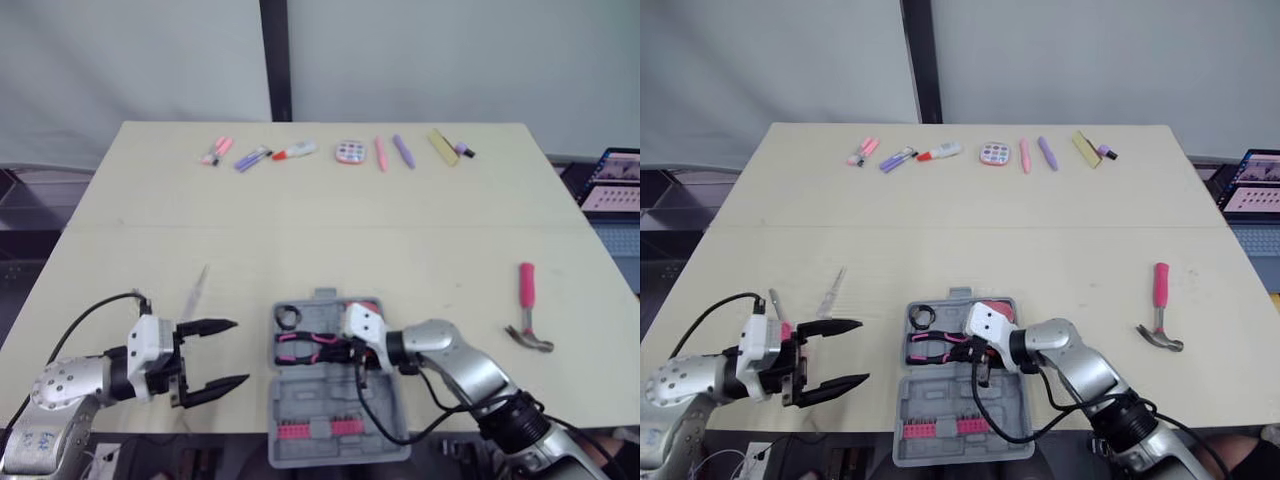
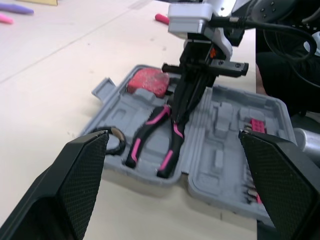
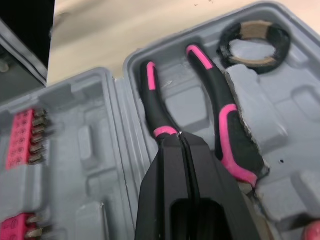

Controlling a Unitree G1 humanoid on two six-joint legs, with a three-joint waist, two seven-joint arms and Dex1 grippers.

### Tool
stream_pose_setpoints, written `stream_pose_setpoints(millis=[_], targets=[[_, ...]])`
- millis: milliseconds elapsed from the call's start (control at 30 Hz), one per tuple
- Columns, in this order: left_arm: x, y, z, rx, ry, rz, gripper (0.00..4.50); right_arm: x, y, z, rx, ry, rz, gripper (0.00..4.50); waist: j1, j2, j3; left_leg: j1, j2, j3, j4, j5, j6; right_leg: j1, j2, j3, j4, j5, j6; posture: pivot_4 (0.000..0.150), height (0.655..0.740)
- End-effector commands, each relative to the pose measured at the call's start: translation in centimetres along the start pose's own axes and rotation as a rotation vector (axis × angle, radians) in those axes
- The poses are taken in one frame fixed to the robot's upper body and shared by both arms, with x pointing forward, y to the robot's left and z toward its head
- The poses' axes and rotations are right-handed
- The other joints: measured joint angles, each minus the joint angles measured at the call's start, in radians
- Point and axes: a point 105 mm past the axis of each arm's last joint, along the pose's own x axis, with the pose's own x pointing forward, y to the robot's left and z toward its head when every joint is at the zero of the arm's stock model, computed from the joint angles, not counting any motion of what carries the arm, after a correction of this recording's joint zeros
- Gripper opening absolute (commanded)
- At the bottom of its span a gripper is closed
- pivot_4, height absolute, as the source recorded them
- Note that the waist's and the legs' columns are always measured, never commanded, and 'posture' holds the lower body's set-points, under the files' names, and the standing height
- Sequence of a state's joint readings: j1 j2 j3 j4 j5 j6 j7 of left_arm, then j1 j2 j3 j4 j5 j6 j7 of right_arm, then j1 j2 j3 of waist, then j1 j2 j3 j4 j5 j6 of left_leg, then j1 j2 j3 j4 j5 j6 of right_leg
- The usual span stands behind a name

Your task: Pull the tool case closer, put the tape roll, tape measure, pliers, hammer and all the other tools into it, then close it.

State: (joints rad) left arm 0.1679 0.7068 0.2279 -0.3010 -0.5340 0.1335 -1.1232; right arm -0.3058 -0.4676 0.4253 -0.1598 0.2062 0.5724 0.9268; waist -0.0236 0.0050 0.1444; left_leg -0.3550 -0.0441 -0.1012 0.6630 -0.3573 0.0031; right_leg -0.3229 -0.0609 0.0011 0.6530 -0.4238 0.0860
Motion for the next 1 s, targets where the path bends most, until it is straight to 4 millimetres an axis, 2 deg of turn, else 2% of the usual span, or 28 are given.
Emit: stream_pose_setpoints(millis=[33,100,167,300,433,567,667,733,867,900,933,1000], targets=[[0.5,0.0,1.2,0.013,-0.038,-0.003,4.5,-2.8,-0.2,3.7,0.009,-0.098,-0.058,0.02,-0.001,0.003,0.003,-0.001,0.0,0.0,0.0,0.0,0.0,-0.001,0.0,0.0,0.0,0.0,0.0,0.15,0.7336],[0.5,0.0,1.0,0.004,-0.031,0.011,4.5,-4.9,0.2,4.5,-0.007,-0.106,-0.081,0.02,-0.003,0.005,0.005,-0.002,0.0,0.0,0.0,0.0,0.0,-0.001,0.0,0.0,0.0,0.0,0.0,0.15,0.7336],[0.1,-0.3,0.4,-0.008,-0.013,0.014,4.5,-7.0,0.6,4.3,-0.017,-0.076,-0.113,0.02,-0.003,0.005,0.005,-0.003,0.0,0.0,-0.001,0.0,0.0,-0.002,0.0,0.0,0.0,0.0,0.0,0.15,0.7336],[-1.0,-1.2,-0.9,-0.027,0.039,0.015,4.5,-11.6,1.2,1.4,0.027,0.031,-0.222,0.02,0.003,0.004,0.006,-0.004,0.0,0.0,-0.002,0.0,0.001,0.0,0.0,0.0,-0.009,0.0,0.0,0.15,0.7336],[-2.1,-2.0,-1.9,-0.068,0.075,0.026,4.5,-15.1,2.7,-1.5,0.108,0.092,-0.297,0.02,0.023,0.003,0.007,-0.007,0.0,0.002,0.0,0.0,0.002,0.001,0.0,0.0,-0.015,0.0,0.0,0.15,0.7336],[-3.0,-3.3,-3.5,-0.131,0.13,0.036,4.5,-17.0,4.7,-4.8,0.203,0.159,-0.316,0.02,0.023,0.002,0.007,-0.007,0.001,0.003,0.0,0.0,0.002,0.003,0.001,0.0,-0.016,0.0,0.0,0.15,0.7336],[-3.1,-3.9,-4.2,-0.153,0.151,0.036,4.5,-17.7,5.6,-6.9,0.24,0.194,-0.325,0.02,0.023,0.002,0.008,-0.007,0.001,0.003,0.0,0.0,0.002,0.003,0.001,0.0,-0.017,0.0,0.0,0.15,0.7336],[-3.1,-4.0,-4.5,-0.156,0.168,0.046,4.5,-17.9,5.8,-7.6,0.261,0.2,-0.342,0.02,0.023,0.002,0.008,-0.006,0.001,0.003,0.0,0.0,0.002,0.003,0.001,0.0,-0.017,0.0,0.0,0.15,0.7336],[-2.7,-3.4,-4.5,-0.187,0.155,0.061,4.5,-17.8,5.8,-7.8,0.265,0.192,-0.352,0.02,0.023,0.002,0.008,-0.006,0.001,0.003,0.0,0.0,0.002,0.003,0.001,0.0,-0.017,0.0,0.0,0.15,0.7336],[-2.7,-3.4,-4.5,-0.188,0.157,0.057,3.95,-17.8,5.6,-7.8,0.262,0.192,-0.358,0.0,0.024,0.002,0.008,-0.006,0.001,0.003,0.0,0.0,0.002,0.003,0.001,0.0,-0.017,0.0,0.0,0.15,0.7336],[-2.6,-3.3,-4.5,-0.188,0.159,0.054,3.68,-17.8,5.5,-7.9,0.26,0.193,-0.362,0.0,0.024,0.002,0.008,-0.006,0.001,0.003,0.0,0.0,0.002,0.003,0.001,0.0,-0.017,0.0,0.0,0.15,0.7336],[-2.6,-3.2,-4.4,-0.189,0.16,0.052,2.63,-17.9,5.3,-7.8,0.259,0.192,-0.367,0.0,0.024,0.002,0.008,-0.006,0.001,0.003,0.0,0.0,0.002,0.003,0.001,0.0,-0.016,0.0,0.0,0.15,0.7336]])
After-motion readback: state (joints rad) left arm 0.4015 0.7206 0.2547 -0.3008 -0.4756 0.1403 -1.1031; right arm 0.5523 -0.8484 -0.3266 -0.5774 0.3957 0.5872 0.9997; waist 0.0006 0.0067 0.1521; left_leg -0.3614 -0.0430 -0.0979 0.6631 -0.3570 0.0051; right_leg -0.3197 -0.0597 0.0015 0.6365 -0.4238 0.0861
